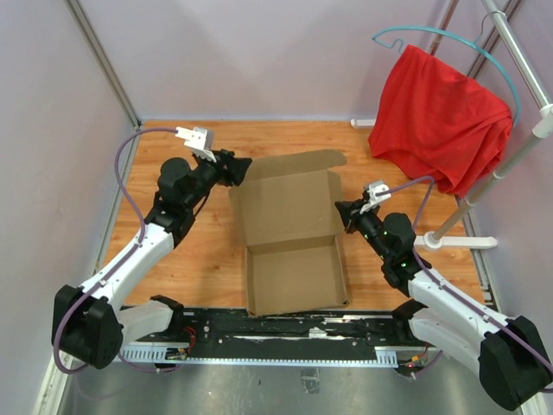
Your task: Fold the paper box
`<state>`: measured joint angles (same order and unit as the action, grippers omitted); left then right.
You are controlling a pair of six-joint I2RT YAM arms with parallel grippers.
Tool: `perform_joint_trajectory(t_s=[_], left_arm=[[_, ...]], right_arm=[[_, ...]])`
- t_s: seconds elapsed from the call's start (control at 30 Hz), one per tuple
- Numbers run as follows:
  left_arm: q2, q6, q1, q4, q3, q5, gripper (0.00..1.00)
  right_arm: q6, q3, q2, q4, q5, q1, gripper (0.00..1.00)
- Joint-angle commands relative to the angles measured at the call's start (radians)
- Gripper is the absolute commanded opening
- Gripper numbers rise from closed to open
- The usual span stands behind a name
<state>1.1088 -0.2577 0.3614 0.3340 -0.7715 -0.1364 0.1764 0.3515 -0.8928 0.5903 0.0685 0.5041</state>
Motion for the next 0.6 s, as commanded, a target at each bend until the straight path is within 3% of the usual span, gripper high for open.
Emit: perform_joint_trajectory(t_s=[0.0, 0.17, 0.33, 0.57], left_arm=[[0.032, 0.093, -0.003, 0.095, -0.074, -0.237, 0.64], [0.111, 0.158, -0.003, 0.089, -0.138, -0.401, 0.67], [0.292, 0.241, -0.005, -0.195, -0.45, -0.66, 0.66], [0.544, 0.296, -0.057, -0.59, -0.758, -0.878, 0.6]], right_arm=[[-0.044, -0.074, 0.046, 0.09, 0.02, 0.018, 0.01], [-0.064, -0.139, 0.068, 0.175, 0.045, 0.022, 0.01], [-0.072, -0.156, 0.084, 0.177, 0.061, 0.023, 0.01], [-0.076, -0.154, 0.108, 0.151, 0.043, 0.026, 0.01]])
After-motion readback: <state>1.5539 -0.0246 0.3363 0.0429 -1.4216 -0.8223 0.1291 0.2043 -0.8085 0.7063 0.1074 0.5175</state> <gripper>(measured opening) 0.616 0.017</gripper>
